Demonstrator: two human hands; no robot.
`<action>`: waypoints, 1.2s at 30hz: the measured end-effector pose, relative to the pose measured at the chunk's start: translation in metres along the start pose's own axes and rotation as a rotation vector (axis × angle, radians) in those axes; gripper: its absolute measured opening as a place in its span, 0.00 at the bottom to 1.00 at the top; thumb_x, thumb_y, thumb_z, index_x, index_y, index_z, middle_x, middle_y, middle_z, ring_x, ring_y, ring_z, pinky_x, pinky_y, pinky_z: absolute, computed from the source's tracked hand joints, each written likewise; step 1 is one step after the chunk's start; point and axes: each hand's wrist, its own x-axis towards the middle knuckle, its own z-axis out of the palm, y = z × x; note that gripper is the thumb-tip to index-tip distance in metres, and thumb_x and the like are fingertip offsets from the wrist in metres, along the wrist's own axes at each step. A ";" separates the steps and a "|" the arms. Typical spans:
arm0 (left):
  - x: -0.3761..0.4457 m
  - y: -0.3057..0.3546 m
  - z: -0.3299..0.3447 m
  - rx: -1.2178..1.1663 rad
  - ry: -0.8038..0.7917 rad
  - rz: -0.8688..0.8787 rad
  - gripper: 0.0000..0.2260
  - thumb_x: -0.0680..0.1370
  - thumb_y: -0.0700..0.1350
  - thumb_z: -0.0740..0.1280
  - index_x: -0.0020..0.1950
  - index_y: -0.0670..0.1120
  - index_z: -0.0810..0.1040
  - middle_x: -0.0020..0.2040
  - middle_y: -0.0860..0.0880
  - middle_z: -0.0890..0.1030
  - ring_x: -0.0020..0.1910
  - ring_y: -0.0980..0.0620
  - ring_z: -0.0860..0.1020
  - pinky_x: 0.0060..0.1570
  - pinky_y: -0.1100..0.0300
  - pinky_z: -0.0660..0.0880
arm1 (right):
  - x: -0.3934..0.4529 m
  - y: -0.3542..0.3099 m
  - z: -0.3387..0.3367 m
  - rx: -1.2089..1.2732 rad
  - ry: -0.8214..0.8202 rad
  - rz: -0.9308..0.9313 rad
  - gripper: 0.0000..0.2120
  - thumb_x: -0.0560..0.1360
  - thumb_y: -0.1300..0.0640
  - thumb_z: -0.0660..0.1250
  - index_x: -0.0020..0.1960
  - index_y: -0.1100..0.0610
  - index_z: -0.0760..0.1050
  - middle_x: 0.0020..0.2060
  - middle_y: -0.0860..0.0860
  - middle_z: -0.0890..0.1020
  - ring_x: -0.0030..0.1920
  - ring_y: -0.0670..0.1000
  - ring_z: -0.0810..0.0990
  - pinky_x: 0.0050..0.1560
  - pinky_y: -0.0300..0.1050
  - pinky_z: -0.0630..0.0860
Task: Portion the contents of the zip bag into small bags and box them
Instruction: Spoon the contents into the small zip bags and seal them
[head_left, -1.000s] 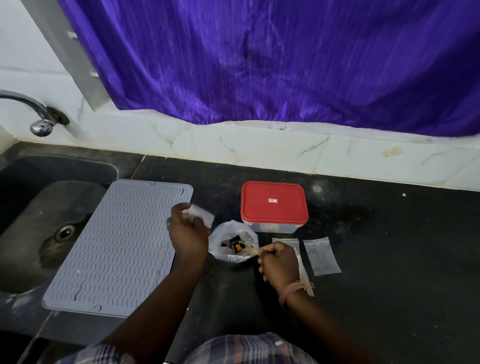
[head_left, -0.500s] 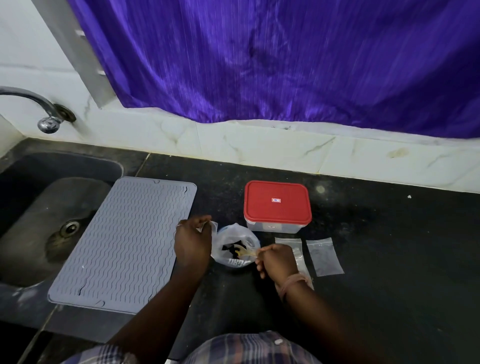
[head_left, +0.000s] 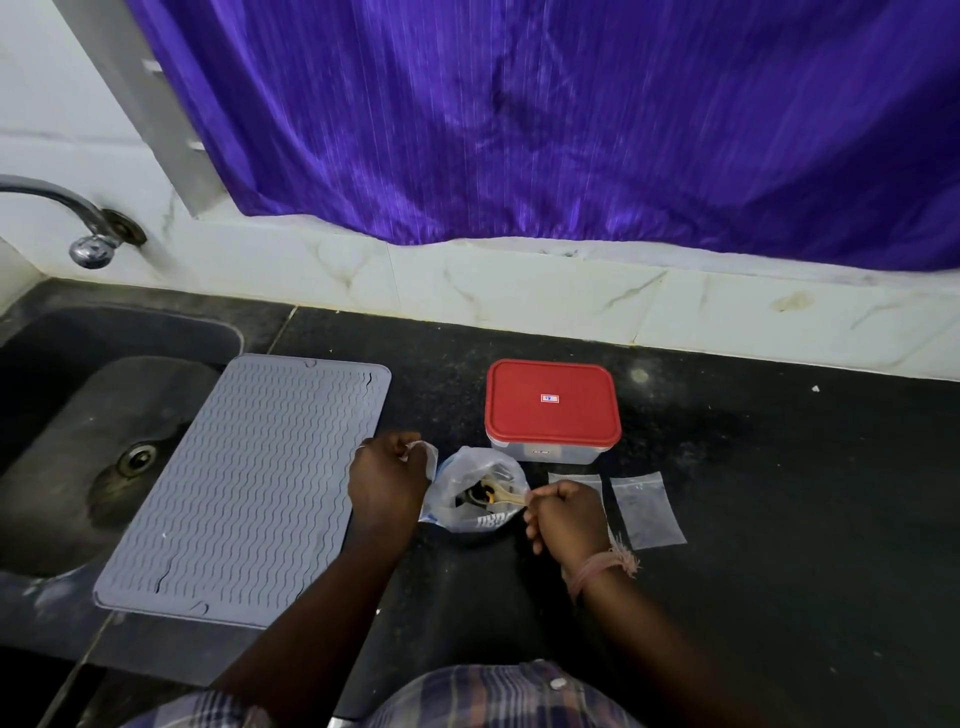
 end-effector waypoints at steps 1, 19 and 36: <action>0.000 0.001 -0.001 0.018 0.005 0.006 0.08 0.80 0.46 0.69 0.56 0.49 0.85 0.50 0.51 0.85 0.45 0.55 0.78 0.47 0.60 0.71 | 0.000 -0.001 -0.002 0.019 -0.004 0.017 0.07 0.75 0.68 0.62 0.45 0.66 0.79 0.30 0.56 0.81 0.24 0.51 0.75 0.23 0.43 0.70; -0.006 -0.001 -0.010 -0.023 -0.093 -0.009 0.09 0.81 0.47 0.69 0.58 0.49 0.85 0.51 0.50 0.86 0.40 0.61 0.77 0.39 0.67 0.69 | -0.005 -0.028 -0.009 0.030 -0.097 -0.009 0.08 0.72 0.68 0.63 0.36 0.68 0.78 0.25 0.60 0.77 0.23 0.55 0.72 0.26 0.44 0.67; -0.017 0.010 -0.014 0.026 -0.204 0.029 0.09 0.81 0.51 0.67 0.50 0.49 0.86 0.43 0.49 0.86 0.42 0.50 0.84 0.50 0.51 0.82 | -0.039 -0.048 -0.048 0.064 -0.140 0.022 0.09 0.76 0.70 0.63 0.38 0.69 0.77 0.26 0.60 0.74 0.22 0.53 0.70 0.24 0.43 0.66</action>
